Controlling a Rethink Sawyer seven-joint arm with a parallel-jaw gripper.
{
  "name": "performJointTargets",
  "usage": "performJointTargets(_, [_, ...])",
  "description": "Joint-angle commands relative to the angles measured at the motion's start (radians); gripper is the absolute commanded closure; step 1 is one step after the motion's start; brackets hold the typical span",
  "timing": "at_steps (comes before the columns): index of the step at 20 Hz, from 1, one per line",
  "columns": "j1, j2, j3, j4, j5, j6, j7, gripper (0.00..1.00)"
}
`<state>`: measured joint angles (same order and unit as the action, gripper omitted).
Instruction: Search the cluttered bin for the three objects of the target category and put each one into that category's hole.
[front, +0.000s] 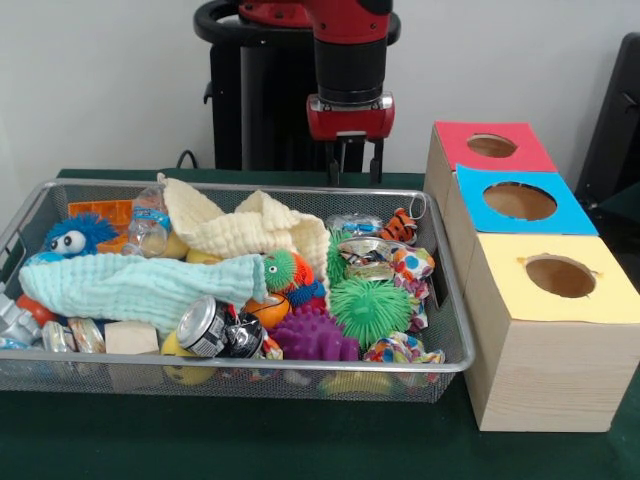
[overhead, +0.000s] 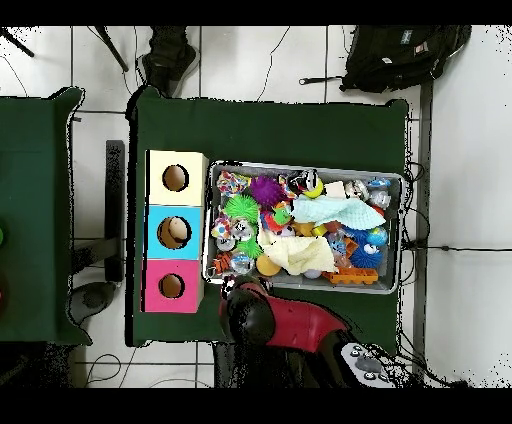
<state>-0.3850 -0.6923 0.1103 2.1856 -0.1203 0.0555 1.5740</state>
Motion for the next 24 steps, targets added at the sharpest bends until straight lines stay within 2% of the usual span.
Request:
performJointTargets(1, [-0.019,0.037,0.104,-0.106,0.018,0.018,0.134,0.00])
performJointTargets(10, [-0.018,0.057,0.116,-0.107,0.033,-0.054,0.176,0.00])
performJointTargets(24, [-0.036,0.145,0.134,-0.177,0.033,-0.102,0.172,0.00])
